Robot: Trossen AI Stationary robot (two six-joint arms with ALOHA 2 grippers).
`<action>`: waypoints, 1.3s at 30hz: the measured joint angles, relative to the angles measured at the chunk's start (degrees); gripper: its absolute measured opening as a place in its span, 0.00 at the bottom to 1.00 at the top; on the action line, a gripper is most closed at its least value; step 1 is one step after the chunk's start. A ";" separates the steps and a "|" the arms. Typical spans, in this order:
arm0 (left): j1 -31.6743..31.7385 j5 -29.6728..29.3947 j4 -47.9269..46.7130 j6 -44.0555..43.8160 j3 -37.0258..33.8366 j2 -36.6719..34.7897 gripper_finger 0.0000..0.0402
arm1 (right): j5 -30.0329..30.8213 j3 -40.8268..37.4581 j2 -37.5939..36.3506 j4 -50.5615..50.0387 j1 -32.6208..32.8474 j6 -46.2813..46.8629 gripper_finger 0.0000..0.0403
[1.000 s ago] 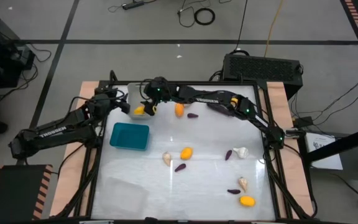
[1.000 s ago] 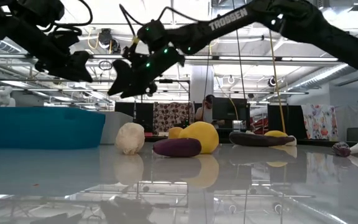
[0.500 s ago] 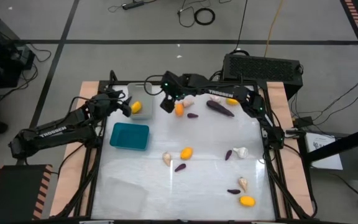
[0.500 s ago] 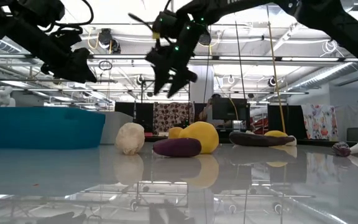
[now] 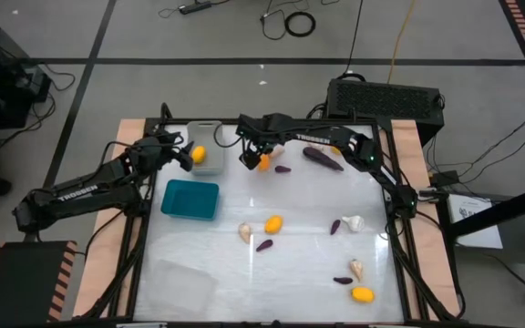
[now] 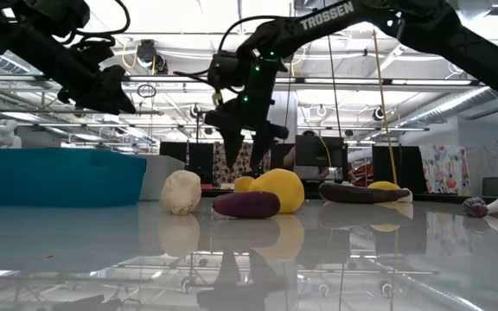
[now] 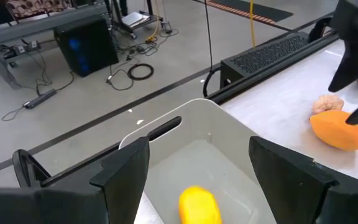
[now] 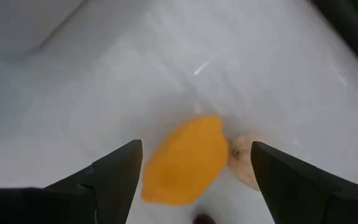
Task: Sort produce into baskets
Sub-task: Put the yellow lemon into the gray bin
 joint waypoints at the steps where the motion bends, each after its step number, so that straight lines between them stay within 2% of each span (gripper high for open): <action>1: 0.00 0.02 0.00 0.00 0.00 -0.01 0.71 | 1.17 0.02 0.00 -0.33 0.04 1.50 0.73; 4: 0.00 0.00 0.00 0.00 0.00 0.01 0.71 | 2.04 0.02 0.32 -2.64 0.00 4.22 0.73; 19: 0.00 0.00 0.00 0.02 0.00 -0.01 0.71 | 2.27 0.02 0.63 -1.74 2.51 9.42 0.73; 23: 0.00 0.04 0.00 0.00 0.00 -0.01 0.71 | 6.43 0.02 1.30 -1.91 3.44 11.97 0.73; 31: 0.01 1.13 0.24 0.04 0.00 -0.01 0.71 | 7.46 0.02 3.30 0.30 4.33 15.20 0.73; 35: 0.00 1.53 0.26 0.07 0.00 -0.01 0.71 | 11.30 0.02 4.19 -0.44 4.65 16.51 0.73; 39: 0.00 2.22 0.42 0.11 0.00 -0.01 0.71 | 11.22 0.02 4.39 -1.38 4.70 17.24 0.73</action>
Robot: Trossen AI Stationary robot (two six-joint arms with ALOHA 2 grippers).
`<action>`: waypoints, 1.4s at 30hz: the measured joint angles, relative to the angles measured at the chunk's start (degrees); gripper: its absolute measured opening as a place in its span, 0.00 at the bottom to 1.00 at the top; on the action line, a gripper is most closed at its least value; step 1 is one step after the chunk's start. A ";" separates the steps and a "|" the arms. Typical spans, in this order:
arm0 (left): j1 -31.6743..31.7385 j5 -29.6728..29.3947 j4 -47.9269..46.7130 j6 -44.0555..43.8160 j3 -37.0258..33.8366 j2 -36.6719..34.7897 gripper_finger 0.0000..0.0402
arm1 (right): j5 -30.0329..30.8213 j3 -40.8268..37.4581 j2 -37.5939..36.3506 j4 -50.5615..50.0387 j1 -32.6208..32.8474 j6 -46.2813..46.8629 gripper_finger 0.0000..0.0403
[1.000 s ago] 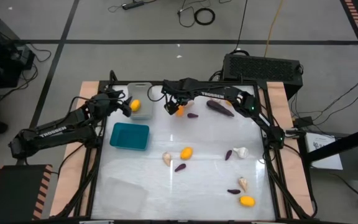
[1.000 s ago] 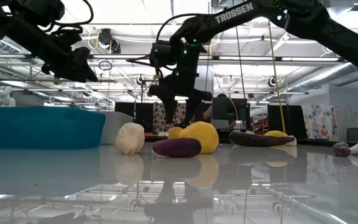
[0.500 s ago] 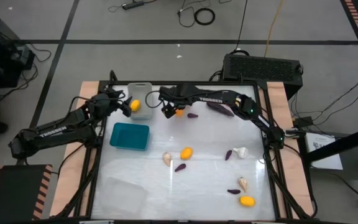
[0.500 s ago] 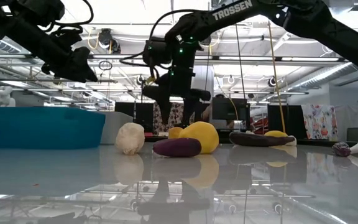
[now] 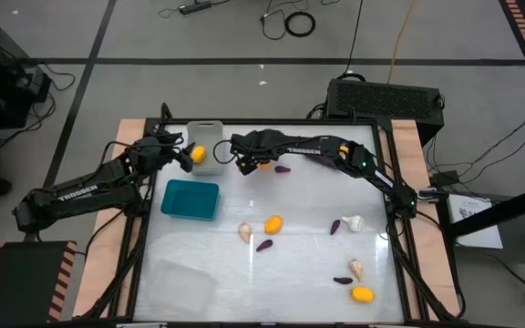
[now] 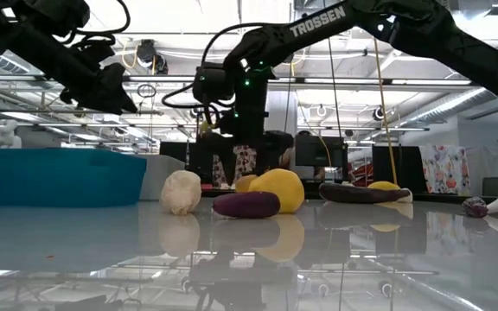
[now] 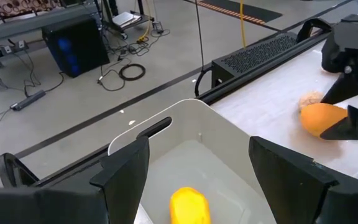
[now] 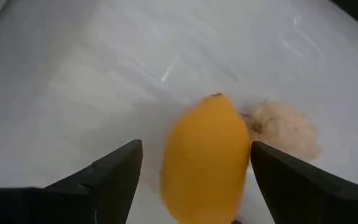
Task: Sort produce into baskets
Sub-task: Put the yellow lemon into the gray bin
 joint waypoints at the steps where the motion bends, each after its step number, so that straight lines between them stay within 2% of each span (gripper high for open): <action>1: 0.00 0.13 0.06 0.00 0.00 0.00 0.71 | -0.01 0.00 0.02 -0.25 0.00 0.22 0.73; 9: 0.00 0.16 0.02 0.00 0.00 0.00 0.71 | -0.23 0.00 0.04 -2.36 0.11 0.52 0.70; 25: 0.00 0.14 0.02 0.00 0.00 0.00 0.71 | -2.31 0.12 -0.16 -4.10 0.23 -4.48 0.36; 38: 0.02 0.14 0.42 0.02 0.00 0.00 0.71 | -6.33 8.61 -0.57 4.58 0.28 -13.84 0.16; 42: 0.02 0.14 0.41 0.02 0.00 0.00 0.71 | -6.32 9.16 -0.68 2.88 0.59 -15.45 0.14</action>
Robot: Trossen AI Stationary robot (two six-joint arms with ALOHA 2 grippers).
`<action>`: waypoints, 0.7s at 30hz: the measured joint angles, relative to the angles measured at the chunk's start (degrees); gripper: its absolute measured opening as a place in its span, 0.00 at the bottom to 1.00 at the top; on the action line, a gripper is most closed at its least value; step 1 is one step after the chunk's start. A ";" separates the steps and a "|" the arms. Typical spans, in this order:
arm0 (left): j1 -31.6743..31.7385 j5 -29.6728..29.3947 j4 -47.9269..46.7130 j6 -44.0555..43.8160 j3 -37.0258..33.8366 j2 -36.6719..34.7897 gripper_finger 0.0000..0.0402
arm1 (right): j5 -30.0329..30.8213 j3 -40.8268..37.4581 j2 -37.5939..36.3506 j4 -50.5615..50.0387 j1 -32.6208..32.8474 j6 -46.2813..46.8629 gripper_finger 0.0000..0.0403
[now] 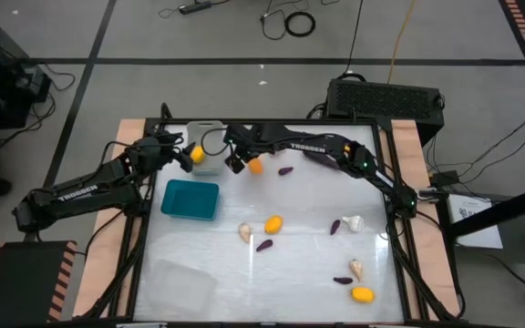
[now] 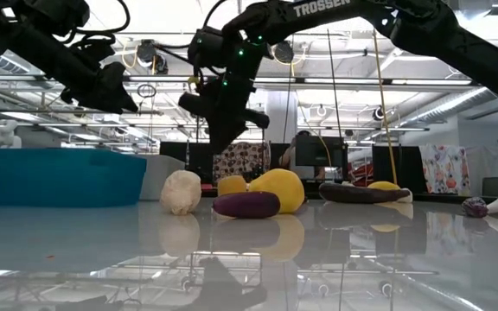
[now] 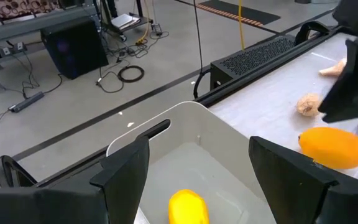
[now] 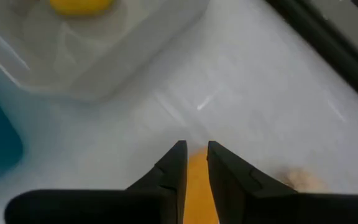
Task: Sort produce into baskets
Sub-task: Put the yellow lemon into the gray bin
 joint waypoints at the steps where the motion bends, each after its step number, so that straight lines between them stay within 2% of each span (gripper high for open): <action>1: 0.01 0.00 0.00 0.00 0.00 0.00 0.71 | 0.00 -0.07 0.04 -1.11 0.02 0.31 0.15; 5: -0.02 0.00 0.06 0.16 0.00 0.00 0.71 | 0.09 -0.39 0.37 -2.69 0.07 1.92 0.25; 13: -0.02 0.00 0.07 0.28 0.00 0.00 0.71 | 0.96 -0.55 1.19 -4.61 -0.44 5.82 0.56; 17: -0.01 0.00 0.09 0.27 0.00 0.00 0.71 | 5.31 -0.55 1.18 -6.59 -0.24 7.04 0.70; 21: -0.01 0.00 0.09 0.28 0.00 0.00 0.71 | 5.75 -0.55 1.28 -8.63 -0.26 8.87 0.81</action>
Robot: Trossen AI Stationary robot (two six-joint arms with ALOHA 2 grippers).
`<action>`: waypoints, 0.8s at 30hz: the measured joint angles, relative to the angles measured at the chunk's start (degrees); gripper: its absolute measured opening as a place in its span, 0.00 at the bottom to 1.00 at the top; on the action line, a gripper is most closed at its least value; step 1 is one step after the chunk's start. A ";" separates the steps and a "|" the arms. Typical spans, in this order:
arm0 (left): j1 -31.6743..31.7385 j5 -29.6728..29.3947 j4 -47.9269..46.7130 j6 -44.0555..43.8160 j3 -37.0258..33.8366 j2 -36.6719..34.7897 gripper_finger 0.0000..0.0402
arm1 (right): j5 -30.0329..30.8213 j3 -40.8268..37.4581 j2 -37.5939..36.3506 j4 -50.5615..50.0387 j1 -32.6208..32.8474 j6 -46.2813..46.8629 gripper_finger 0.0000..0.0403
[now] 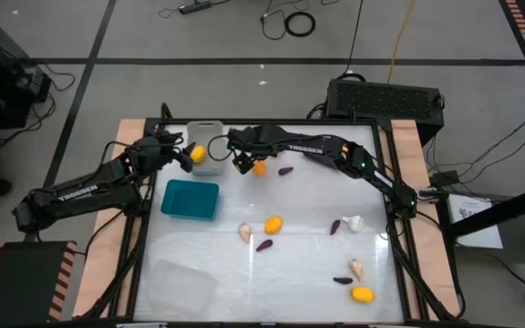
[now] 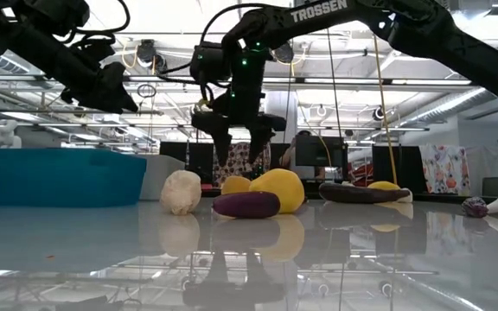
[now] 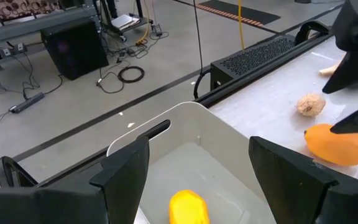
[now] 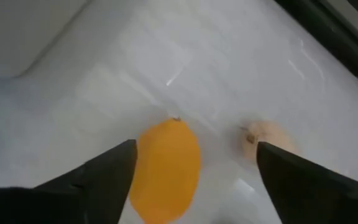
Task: Sort produce into baskets
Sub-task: Put the yellow lemon into the gray bin
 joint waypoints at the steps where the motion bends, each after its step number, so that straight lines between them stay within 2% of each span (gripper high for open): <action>1: 0.02 0.00 0.02 0.00 0.00 0.00 0.71 | -0.30 0.00 0.28 -0.05 0.00 0.20 0.83; 7: 0.02 0.00 0.02 -0.01 0.00 0.00 0.71 | -1.90 0.00 2.75 0.38 0.37 1.03 0.91; 14: 0.02 0.00 0.01 -0.02 0.00 0.00 0.71 | -5.24 0.00 5.01 0.18 0.37 2.00 0.90; 19: -0.01 0.00 0.02 -0.02 0.00 0.00 0.71 | -5.73 0.00 5.01 0.17 0.37 1.46 0.86; 24: 0.01 0.00 0.02 -0.02 0.00 0.00 0.71 | -8.89 0.00 5.01 -0.44 0.37 1.41 0.71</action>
